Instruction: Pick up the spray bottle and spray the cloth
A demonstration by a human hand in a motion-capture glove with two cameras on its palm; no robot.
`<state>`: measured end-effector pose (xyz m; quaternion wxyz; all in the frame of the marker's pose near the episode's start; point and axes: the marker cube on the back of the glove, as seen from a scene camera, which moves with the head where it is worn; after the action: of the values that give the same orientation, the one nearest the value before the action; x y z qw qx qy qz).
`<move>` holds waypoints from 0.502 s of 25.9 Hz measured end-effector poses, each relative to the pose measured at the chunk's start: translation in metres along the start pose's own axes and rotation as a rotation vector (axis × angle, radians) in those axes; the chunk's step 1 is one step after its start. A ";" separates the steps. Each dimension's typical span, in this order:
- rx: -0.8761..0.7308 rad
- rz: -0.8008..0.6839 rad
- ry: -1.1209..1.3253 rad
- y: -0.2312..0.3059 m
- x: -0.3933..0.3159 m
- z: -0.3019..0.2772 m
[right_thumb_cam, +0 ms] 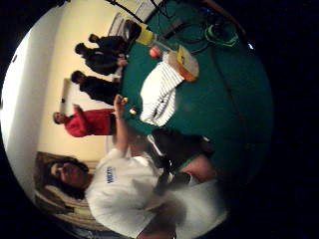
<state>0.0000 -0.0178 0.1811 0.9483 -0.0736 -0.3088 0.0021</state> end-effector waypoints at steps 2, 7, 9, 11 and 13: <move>0.005 0.003 -0.107 -0.010 0.002 0.009; 0.029 -0.003 -0.281 -0.037 -0.004 0.027; 0.044 -0.004 -0.325 -0.048 -0.009 0.032; 0.061 -0.005 -0.357 -0.059 -0.015 0.036; 0.078 -0.003 -0.389 -0.070 -0.020 0.040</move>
<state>-0.0425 -0.0826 0.2117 0.8729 -0.0343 -0.4860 0.0269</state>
